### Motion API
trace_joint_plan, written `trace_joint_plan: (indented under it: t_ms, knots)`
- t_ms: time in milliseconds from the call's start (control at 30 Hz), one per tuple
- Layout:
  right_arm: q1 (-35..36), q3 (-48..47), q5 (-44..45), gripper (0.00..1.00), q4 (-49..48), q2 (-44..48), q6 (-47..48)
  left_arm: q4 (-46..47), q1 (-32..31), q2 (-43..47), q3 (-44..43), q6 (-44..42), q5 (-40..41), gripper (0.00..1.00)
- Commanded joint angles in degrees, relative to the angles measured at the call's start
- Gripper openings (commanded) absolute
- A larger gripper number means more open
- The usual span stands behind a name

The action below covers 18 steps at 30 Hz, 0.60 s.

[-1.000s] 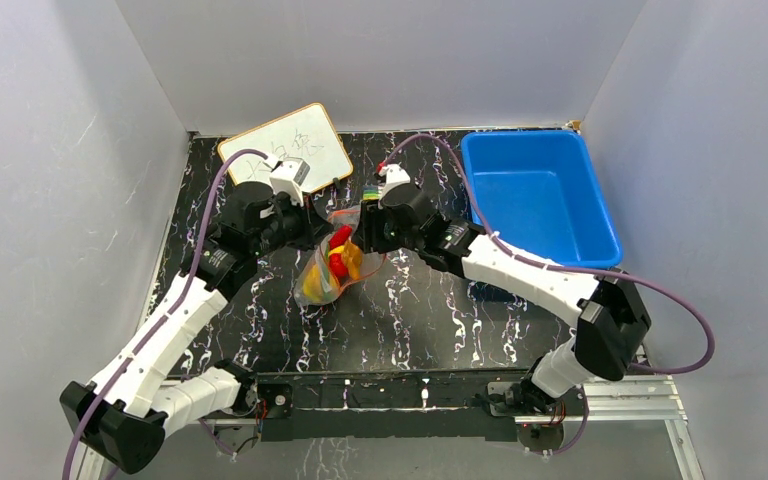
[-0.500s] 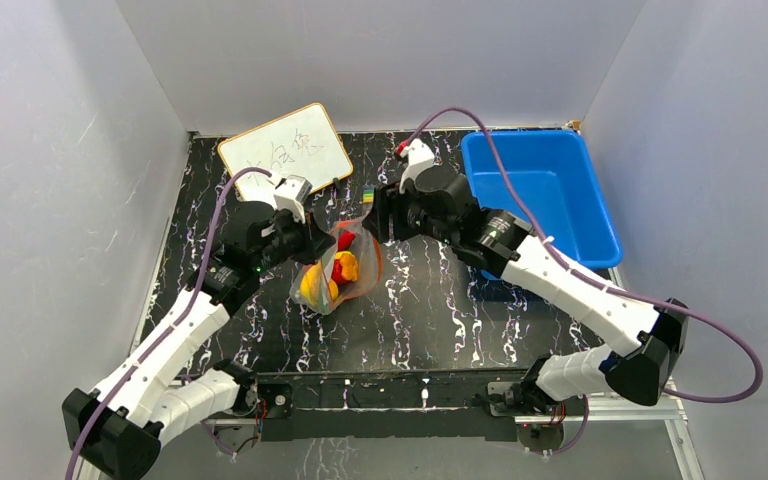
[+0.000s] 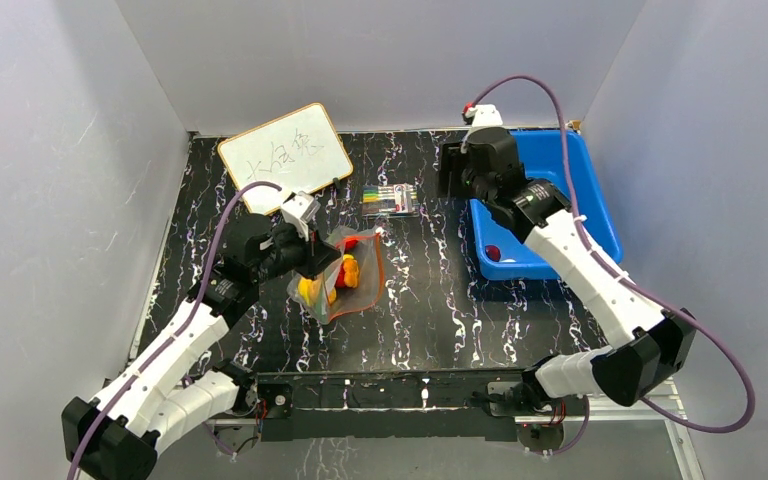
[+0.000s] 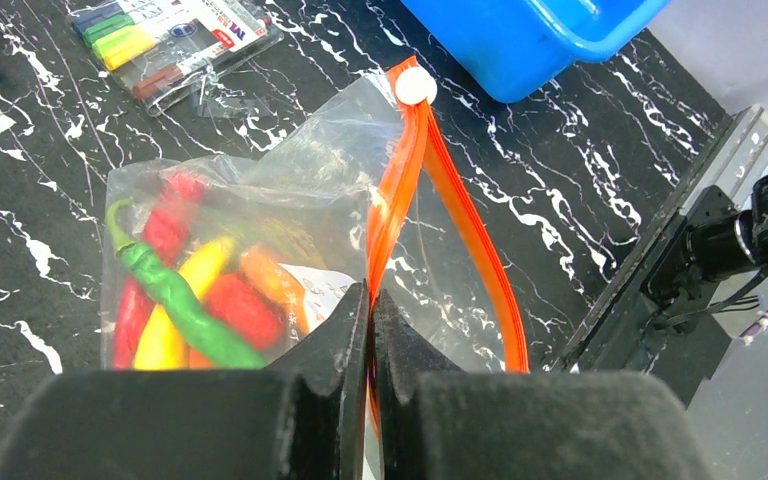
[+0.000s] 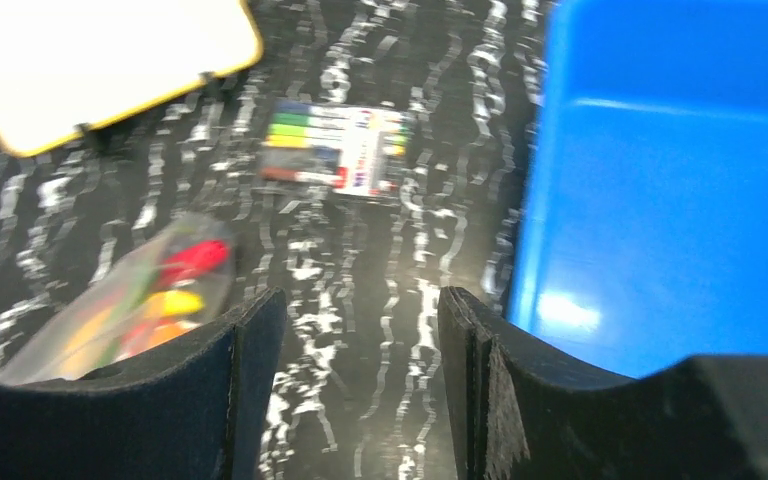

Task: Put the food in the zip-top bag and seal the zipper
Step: Place the fake seafood in the zipper food storage bag, then adjust the bin at the center of the board.

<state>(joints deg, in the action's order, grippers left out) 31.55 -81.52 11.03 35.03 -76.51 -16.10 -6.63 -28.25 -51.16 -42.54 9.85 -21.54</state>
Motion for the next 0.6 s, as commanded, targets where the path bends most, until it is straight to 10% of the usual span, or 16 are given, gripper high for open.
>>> trace_joint_plan:
  t_ms: [0,567]
  knots:
    - [-5.32,2.21,5.96,0.54,-0.42,-1.84,2.3,-0.43,-0.14,2.38,0.72,-3.37,-0.57,0.0]
    - [-15.17,9.36,1.24,0.41,-7.57,-15.26,-1.09,0.22,-0.12,4.55,2.87,-4.77,0.55,0.0]
